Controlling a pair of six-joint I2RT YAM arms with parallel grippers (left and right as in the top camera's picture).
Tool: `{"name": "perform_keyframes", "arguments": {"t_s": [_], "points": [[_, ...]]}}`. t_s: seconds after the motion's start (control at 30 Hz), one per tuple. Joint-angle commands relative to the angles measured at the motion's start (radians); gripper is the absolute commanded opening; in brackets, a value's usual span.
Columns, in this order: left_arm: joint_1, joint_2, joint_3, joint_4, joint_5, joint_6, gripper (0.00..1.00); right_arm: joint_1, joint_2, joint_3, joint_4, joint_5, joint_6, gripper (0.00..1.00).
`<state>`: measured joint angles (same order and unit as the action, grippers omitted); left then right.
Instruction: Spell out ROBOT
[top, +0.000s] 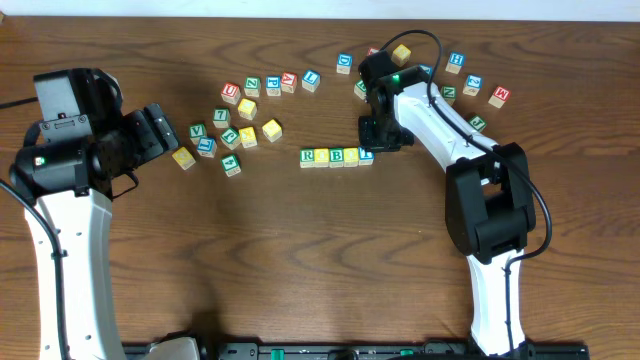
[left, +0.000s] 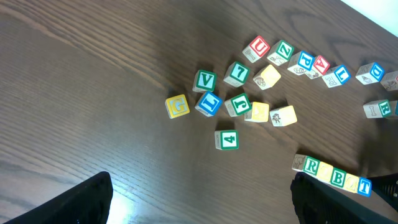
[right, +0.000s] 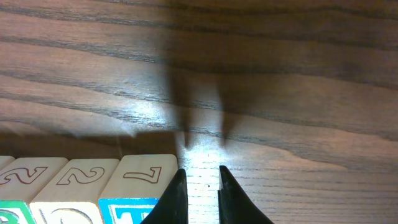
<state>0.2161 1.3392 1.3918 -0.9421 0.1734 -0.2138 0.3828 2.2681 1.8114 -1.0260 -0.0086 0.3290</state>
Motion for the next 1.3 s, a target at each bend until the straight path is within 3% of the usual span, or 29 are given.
{"name": "perform_keyframes", "arguments": {"t_s": [0.0,0.47,1.27], "points": [[0.003,0.006,0.006,-0.003,-0.010,-0.012,0.91,-0.003,0.008,-0.001,0.002,-0.001,0.007,0.12],[0.003,0.006,0.006,-0.003,-0.010,-0.012,0.90,0.000,0.008,0.023,0.142,-0.021,0.034,0.13],[0.003,0.006,0.006,-0.003,-0.010,-0.012,0.90,0.039,0.008,0.023,0.091,-0.021,0.051,0.12]]}}
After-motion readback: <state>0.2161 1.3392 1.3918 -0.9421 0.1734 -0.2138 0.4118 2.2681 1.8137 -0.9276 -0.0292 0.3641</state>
